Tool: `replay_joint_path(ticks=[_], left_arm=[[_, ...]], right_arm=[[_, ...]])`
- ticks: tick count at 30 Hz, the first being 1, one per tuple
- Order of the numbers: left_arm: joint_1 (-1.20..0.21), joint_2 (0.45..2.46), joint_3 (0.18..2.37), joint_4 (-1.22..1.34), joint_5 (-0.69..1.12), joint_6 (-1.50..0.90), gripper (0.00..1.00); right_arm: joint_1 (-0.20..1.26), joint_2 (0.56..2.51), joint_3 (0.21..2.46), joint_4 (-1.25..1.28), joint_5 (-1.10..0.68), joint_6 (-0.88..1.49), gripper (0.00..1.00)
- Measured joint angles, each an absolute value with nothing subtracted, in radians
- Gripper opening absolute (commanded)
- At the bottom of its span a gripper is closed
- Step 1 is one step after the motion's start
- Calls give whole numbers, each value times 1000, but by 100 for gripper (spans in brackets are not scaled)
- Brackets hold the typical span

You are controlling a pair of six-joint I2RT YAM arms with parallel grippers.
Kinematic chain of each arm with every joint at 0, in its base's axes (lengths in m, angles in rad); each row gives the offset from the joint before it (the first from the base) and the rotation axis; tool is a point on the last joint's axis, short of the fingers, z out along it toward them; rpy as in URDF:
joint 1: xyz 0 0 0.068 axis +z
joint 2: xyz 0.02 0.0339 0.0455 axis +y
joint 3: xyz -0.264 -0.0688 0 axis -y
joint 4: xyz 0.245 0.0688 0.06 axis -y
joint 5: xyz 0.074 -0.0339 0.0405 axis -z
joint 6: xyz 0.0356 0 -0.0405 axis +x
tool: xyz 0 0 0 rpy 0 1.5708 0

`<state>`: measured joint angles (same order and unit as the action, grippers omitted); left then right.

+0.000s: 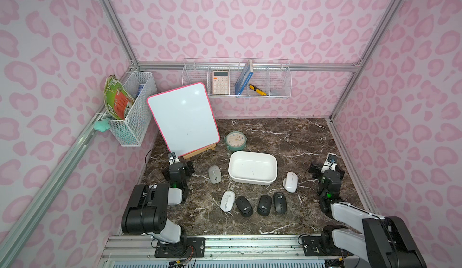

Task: Take out the mouse from the storage box
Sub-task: Reset both arms

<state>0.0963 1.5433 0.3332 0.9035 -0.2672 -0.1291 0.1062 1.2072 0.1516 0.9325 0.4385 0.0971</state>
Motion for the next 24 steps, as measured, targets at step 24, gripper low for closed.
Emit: replay_joint_path(ticks=[24], left_arm=[[110, 1530, 437, 747, -172, -160, 100]], right_arm=[[62, 1568, 182, 1373, 222, 15, 100]])
